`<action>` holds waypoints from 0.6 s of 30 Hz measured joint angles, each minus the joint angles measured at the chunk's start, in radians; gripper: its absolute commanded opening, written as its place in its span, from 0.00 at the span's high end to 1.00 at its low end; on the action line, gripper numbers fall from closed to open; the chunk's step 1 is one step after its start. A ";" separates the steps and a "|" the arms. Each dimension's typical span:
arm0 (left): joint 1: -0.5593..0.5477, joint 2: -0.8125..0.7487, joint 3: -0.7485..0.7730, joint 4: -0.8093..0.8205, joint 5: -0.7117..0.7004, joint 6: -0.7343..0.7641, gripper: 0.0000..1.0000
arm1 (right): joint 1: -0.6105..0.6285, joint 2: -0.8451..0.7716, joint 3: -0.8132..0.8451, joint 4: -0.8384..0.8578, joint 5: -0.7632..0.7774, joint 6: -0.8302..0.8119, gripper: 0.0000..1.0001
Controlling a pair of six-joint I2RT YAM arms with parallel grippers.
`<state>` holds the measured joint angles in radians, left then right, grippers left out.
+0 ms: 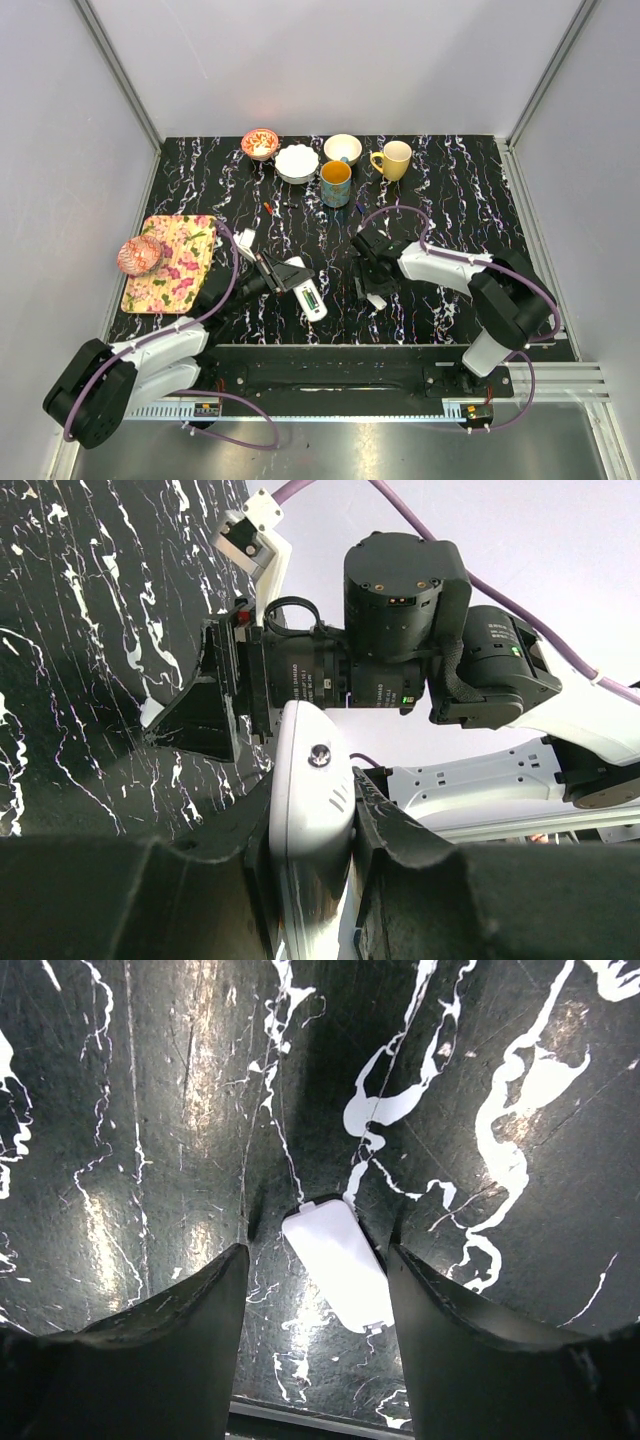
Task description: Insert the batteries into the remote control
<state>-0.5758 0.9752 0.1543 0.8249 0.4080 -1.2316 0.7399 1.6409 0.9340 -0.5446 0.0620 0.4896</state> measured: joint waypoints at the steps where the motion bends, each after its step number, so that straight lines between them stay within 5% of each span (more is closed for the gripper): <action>1: 0.000 0.005 0.000 0.000 0.000 0.000 1.00 | 0.001 -0.001 -0.001 0.000 -0.004 -0.002 0.36; 18: 0.000 0.023 0.000 0.020 0.000 -0.010 1.00 | 0.079 0.021 0.023 -0.180 0.008 -0.006 0.41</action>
<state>-0.5758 0.9977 0.1543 0.8452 0.4084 -1.2411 0.8192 1.6619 0.9565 -0.7246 0.0696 0.4835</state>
